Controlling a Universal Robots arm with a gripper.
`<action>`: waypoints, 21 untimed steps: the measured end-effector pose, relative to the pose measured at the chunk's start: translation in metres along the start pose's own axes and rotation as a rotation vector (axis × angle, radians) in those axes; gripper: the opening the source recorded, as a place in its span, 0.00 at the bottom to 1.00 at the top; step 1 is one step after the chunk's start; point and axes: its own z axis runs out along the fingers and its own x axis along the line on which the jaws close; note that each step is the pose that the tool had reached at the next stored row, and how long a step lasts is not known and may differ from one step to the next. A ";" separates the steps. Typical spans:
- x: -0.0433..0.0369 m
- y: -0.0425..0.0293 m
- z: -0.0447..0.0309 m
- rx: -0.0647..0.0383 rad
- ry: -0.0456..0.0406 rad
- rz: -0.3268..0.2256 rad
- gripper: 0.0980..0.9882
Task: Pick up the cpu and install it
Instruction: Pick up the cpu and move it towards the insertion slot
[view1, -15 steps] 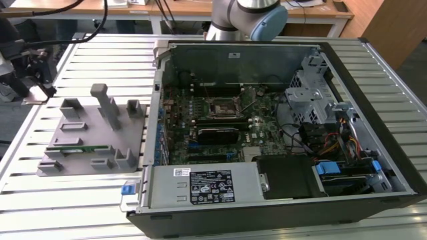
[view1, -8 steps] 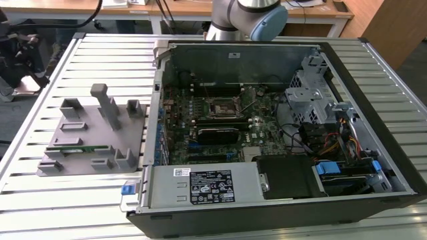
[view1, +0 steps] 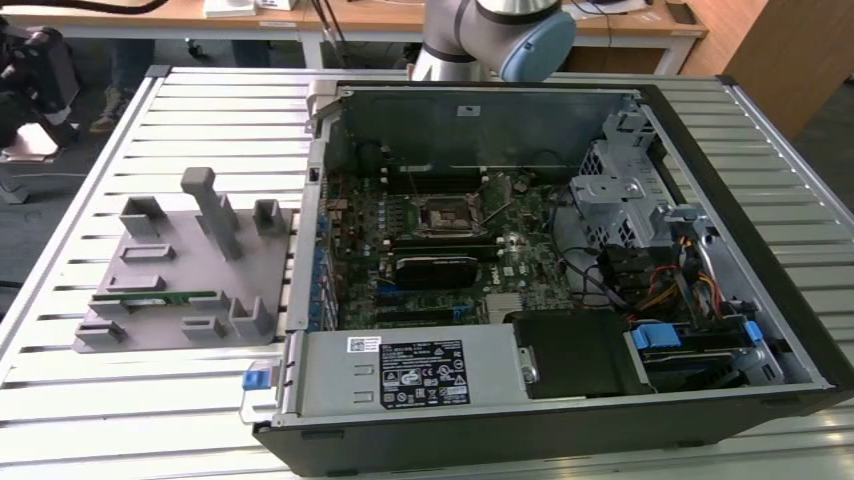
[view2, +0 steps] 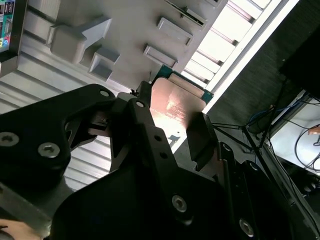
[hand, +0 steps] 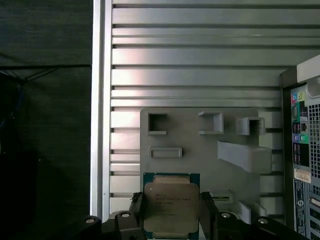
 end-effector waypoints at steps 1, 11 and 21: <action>0.0000 0.0002 -0.0042 0.000 0.0001 0.000 0.48; -0.0001 0.0015 -0.0274 -0.001 -0.0037 0.000 0.48; -0.0428 0.0022 -0.0268 -0.001 -0.0037 0.000 0.48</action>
